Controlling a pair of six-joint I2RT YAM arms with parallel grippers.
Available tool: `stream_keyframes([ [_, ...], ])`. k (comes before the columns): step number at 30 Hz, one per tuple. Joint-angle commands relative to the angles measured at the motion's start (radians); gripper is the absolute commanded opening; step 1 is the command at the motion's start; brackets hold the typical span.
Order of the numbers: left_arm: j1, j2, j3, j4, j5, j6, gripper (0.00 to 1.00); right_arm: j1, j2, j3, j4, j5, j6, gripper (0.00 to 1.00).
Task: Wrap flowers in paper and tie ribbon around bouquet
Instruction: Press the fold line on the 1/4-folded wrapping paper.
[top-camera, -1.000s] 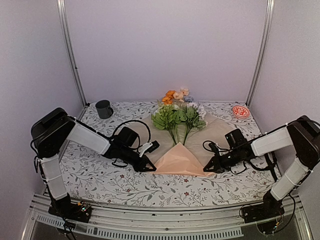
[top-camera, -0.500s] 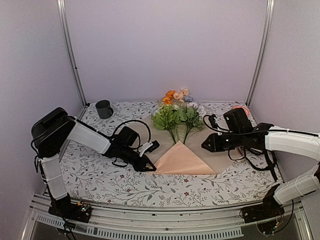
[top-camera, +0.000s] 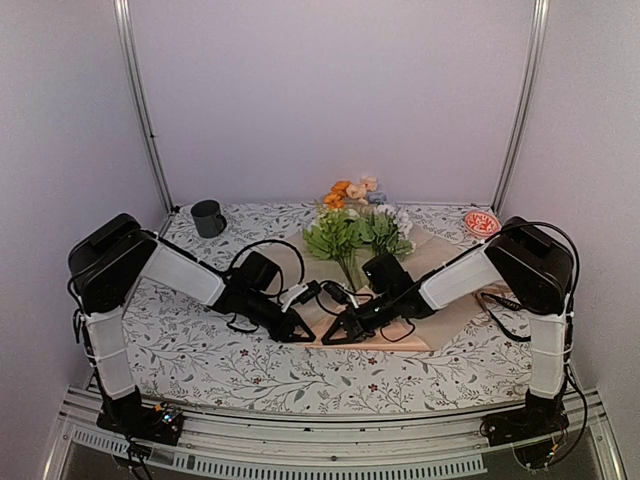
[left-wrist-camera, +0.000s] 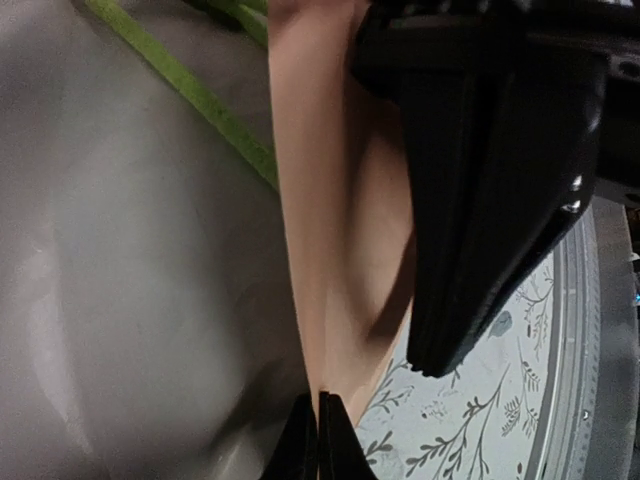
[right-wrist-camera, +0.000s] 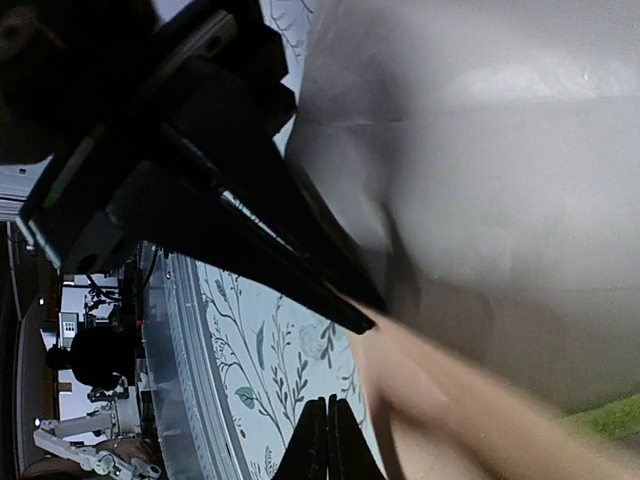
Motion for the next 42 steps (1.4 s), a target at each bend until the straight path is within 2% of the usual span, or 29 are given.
stream_keyframes([
  [1, 0.010, 0.057, -0.011, -0.093, -0.049, 0.016, 0.00, -0.001, 0.069, 0.067, -0.044, 0.035, 0.006, 0.01],
  [8, 0.016, 0.053, -0.003, -0.136, -0.097, 0.036, 0.00, -0.054, 0.040, -0.022, -0.154, 0.130, -0.004, 0.01],
  [16, 0.024, 0.060, 0.012, -0.156, -0.102, 0.047, 0.00, -0.064, -0.053, -0.149, -0.230, 0.105, -0.132, 0.01],
  [22, 0.025, 0.060, 0.010, -0.162, -0.108, 0.049, 0.00, -0.181, -0.144, -0.323, -0.169, 0.096, -0.103, 0.01],
  [31, 0.028, 0.068, 0.017, -0.175, -0.109, 0.057, 0.00, -0.310, -0.228, -0.459, -0.200, 0.129, -0.123, 0.01],
  [42, 0.033, 0.072, 0.021, -0.188, -0.114, 0.061, 0.00, -0.343, -0.345, -0.538, -0.372, 0.285, -0.077, 0.01],
])
